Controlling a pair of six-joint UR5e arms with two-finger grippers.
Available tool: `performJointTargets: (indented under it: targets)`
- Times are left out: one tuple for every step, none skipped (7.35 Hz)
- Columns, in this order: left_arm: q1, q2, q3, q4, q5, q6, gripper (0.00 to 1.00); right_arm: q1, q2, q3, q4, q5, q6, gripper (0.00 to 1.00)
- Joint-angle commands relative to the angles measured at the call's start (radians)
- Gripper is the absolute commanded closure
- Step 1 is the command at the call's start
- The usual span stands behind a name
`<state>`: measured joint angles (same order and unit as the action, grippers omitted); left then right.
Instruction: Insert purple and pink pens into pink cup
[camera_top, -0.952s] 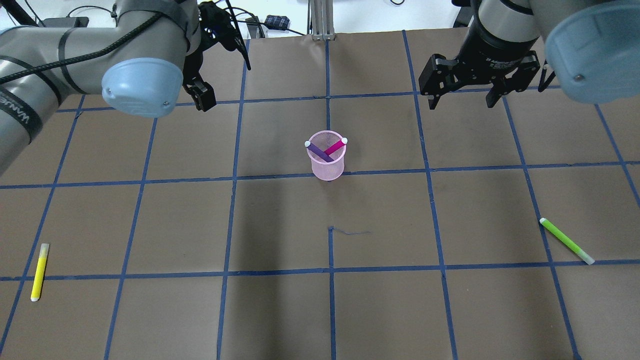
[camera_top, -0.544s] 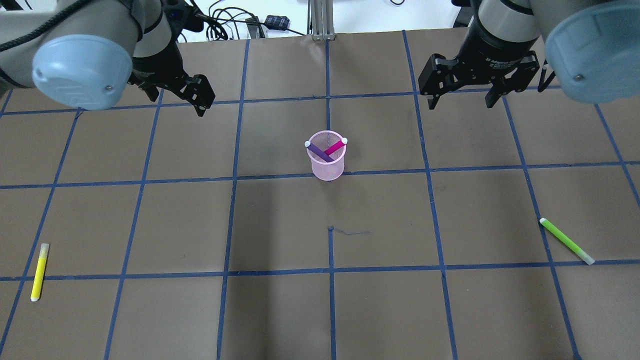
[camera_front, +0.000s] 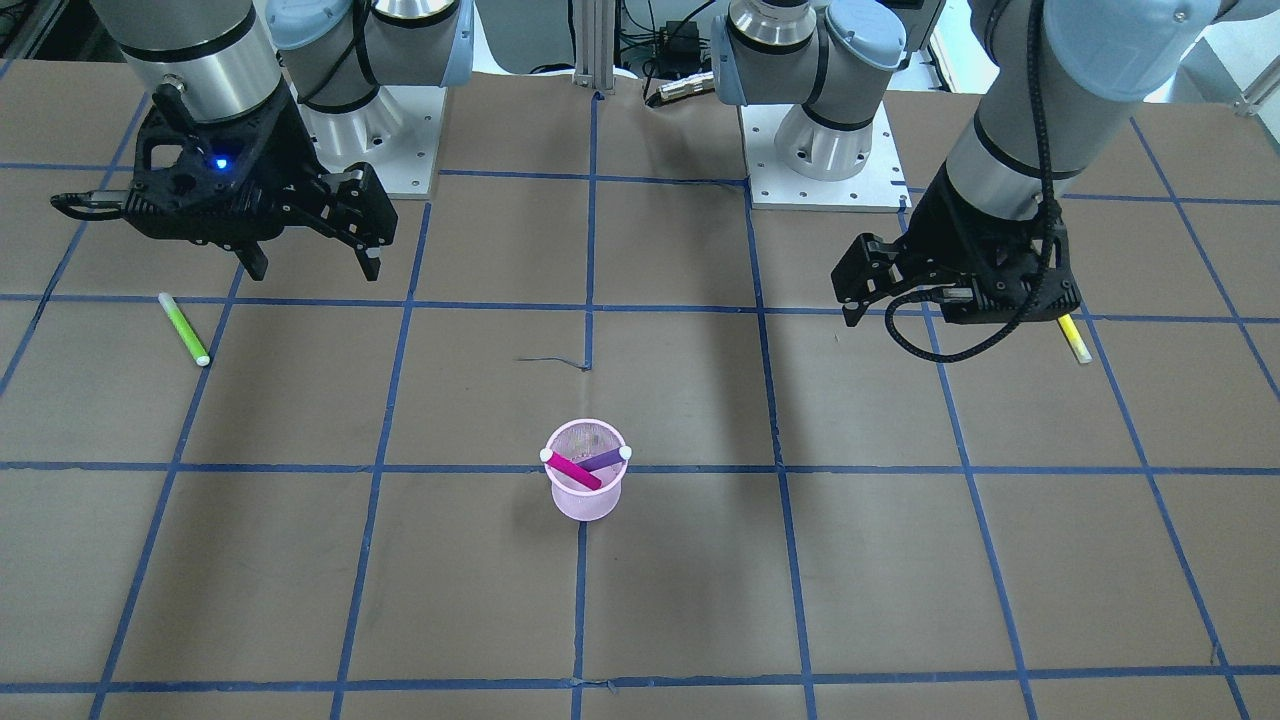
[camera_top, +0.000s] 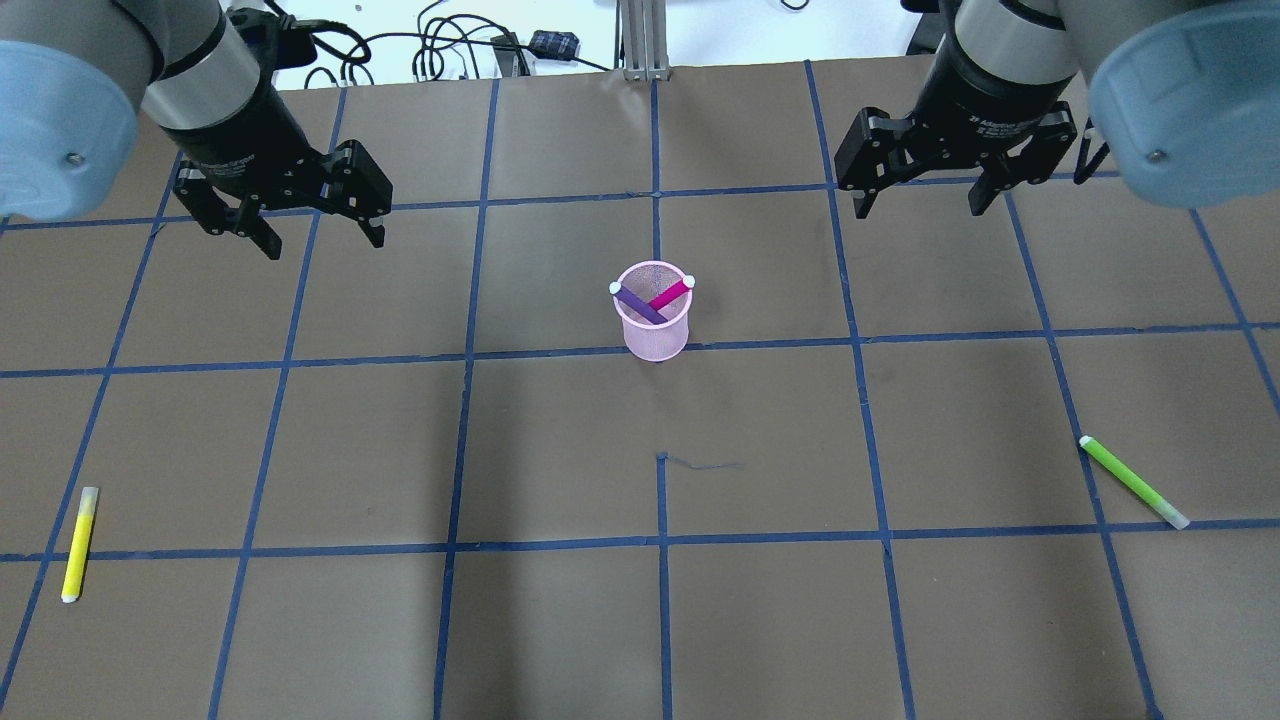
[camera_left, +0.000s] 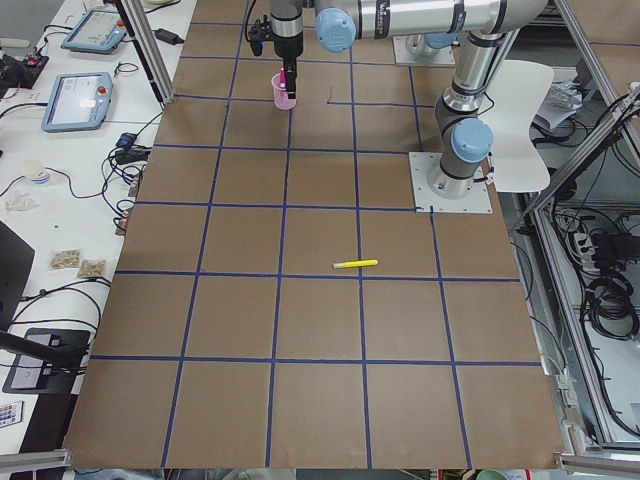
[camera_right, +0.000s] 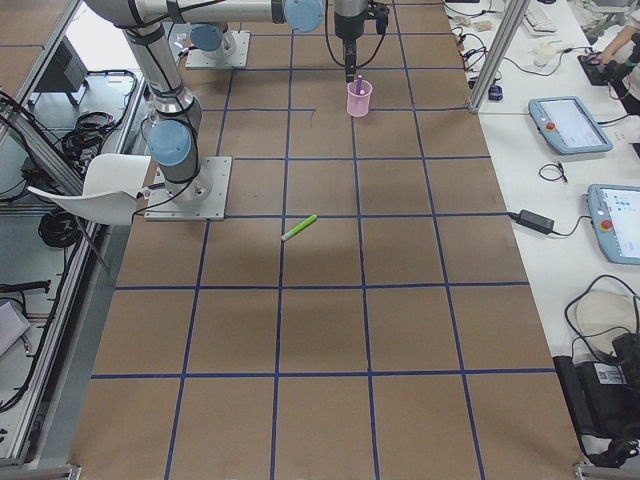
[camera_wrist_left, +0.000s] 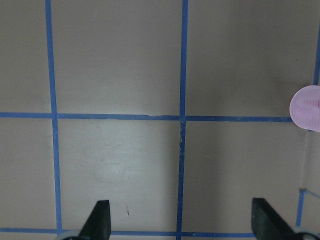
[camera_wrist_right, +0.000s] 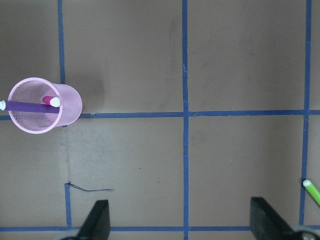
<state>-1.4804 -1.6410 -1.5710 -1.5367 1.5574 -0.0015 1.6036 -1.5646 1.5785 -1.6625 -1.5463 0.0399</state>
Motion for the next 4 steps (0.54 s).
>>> performJointTargets:
  targets:
    - [0.026,0.01,0.003,-0.017,0.001,-0.012,0.0,0.001,0.0,0.0,0.0,0.0,0.0,0.0]
    - [0.017,0.027,-0.001,-0.019,0.004,-0.017,0.0,0.001,0.0,0.0,0.0,0.0,0.0,0.0]
    - [0.008,0.042,-0.007,-0.026,0.006,-0.061,0.0,0.001,0.0,0.0,0.0,0.0,-0.002,0.0]
    - [-0.029,0.055,-0.015,-0.025,0.057,-0.089,0.0,0.001,0.0,0.0,0.0,-0.002,0.0,0.0]
